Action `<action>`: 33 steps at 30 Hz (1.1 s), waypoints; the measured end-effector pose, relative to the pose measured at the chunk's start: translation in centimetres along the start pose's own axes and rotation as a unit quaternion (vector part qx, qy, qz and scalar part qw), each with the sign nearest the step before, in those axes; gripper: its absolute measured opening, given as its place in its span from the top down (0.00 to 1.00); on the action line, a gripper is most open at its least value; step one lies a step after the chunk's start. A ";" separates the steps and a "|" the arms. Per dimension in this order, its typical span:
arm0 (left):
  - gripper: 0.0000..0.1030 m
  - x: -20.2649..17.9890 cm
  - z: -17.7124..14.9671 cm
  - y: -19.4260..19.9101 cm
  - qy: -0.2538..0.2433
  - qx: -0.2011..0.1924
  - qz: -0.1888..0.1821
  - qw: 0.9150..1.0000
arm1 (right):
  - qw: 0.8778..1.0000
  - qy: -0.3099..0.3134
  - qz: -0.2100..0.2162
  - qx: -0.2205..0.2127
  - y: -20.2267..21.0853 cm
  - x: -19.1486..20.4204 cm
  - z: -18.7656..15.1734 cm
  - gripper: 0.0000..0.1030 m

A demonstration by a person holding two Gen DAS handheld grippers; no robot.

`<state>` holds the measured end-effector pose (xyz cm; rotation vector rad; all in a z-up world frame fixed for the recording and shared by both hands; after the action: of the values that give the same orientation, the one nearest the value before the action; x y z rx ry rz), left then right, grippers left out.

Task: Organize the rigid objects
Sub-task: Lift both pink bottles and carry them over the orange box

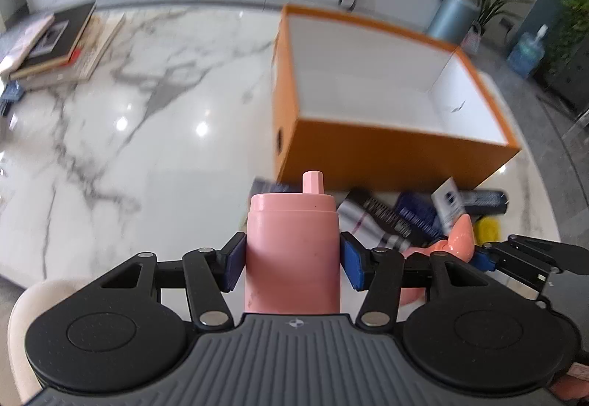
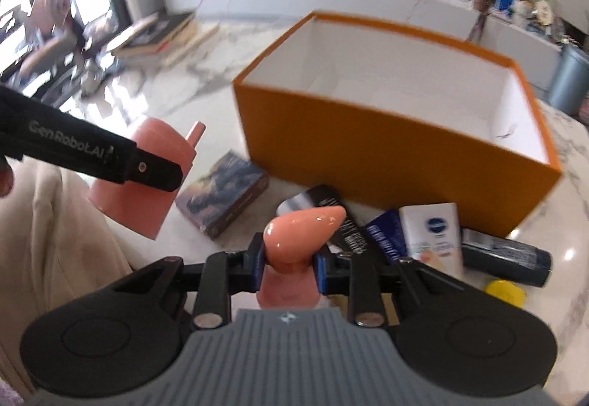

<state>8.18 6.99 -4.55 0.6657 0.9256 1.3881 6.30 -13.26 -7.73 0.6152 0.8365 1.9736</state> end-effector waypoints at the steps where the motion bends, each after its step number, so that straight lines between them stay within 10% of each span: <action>1: 0.40 -0.3 0.1 0.2 -0.001 -0.008 -0.002 1.000 | 1.000 -0.005 -0.001 -0.011 0.5 -0.3 0.1 0.74; 18: 0.40 -6.8 10.2 0.9 -0.096 -0.129 -0.029 0.987 | 0.980 -0.119 -0.015 -0.159 8.0 -8.5 8.6 0.74; 33: 0.40 -9.7 15.9 -12.1 -0.185 -0.093 -0.006 0.978 | 0.978 -0.182 -0.055 -0.090 -3.8 -15.1 15.1 0.74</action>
<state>28.52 -1.78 -5.26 0.7413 0.4972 1.2672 26.17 -20.13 -2.18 0.7762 0.4506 1.7407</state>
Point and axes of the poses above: each gripper's, at about its wrist camera, not at the fingertips, and y roughly against the way its jaws point, x to its left, z to its top, the point moved 1 cm from there along -y, roughly the way its jaws point, and after that the axes turned 2 degrees about -y, right-handed, at the moved point
